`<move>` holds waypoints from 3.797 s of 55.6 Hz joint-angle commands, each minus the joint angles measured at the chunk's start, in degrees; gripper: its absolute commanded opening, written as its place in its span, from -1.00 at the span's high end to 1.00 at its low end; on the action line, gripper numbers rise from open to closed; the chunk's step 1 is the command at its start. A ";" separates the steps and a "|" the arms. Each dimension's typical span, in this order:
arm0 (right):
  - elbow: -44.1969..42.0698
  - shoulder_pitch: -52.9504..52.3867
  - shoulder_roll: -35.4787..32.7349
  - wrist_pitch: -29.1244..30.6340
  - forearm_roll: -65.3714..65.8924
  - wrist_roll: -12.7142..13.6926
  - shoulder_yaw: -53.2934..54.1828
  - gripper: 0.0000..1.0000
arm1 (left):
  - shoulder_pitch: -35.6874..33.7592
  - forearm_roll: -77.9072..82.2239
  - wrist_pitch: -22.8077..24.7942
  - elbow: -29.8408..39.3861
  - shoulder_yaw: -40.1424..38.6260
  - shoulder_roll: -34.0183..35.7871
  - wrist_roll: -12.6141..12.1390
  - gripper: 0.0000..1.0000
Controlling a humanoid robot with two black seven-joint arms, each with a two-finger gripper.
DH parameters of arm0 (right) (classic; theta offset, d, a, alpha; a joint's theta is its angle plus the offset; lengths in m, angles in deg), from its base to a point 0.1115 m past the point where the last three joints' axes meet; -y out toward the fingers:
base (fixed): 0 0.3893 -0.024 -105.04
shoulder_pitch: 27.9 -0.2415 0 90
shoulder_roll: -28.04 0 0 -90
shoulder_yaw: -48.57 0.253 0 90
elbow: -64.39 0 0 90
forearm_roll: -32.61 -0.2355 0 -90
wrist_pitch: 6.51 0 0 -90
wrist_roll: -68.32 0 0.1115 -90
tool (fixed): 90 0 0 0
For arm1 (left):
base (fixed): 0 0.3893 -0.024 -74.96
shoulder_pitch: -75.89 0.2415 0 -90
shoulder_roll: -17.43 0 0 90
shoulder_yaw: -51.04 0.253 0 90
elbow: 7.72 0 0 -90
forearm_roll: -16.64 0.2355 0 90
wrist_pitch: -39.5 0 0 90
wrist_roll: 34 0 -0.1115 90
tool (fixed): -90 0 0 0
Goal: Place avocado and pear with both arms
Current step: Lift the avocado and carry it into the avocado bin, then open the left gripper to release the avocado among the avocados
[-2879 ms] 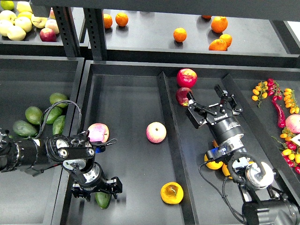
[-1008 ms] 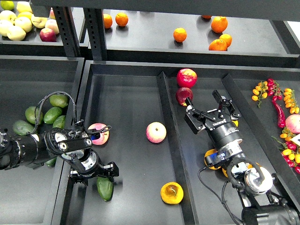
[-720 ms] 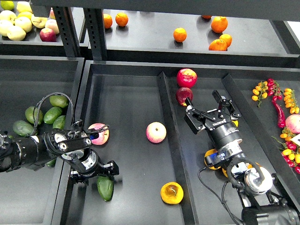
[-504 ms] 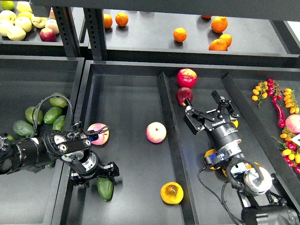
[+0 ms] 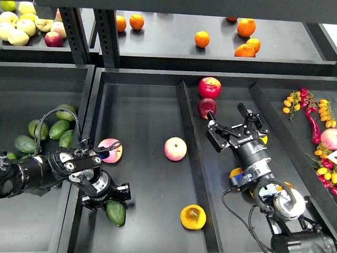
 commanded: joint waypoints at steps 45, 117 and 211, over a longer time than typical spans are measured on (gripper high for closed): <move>-0.24 -4.13 0.00 0.66 0.00 -0.52 3.34 -1.00 | -11.67 -0.95 0.02 3.58 -11.60 5.53 0.00 0.32; -1.65 -6.86 0.00 0.40 0.00 -0.78 4.05 -1.00 | 1.07 9.95 0.02 1.47 -19.15 24.52 0.00 0.16; -0.95 -4.31 0.00 1.02 0.09 -0.52 2.20 -1.00 | -5.52 2.57 0.02 2.97 -27.76 33.14 0.00 -0.99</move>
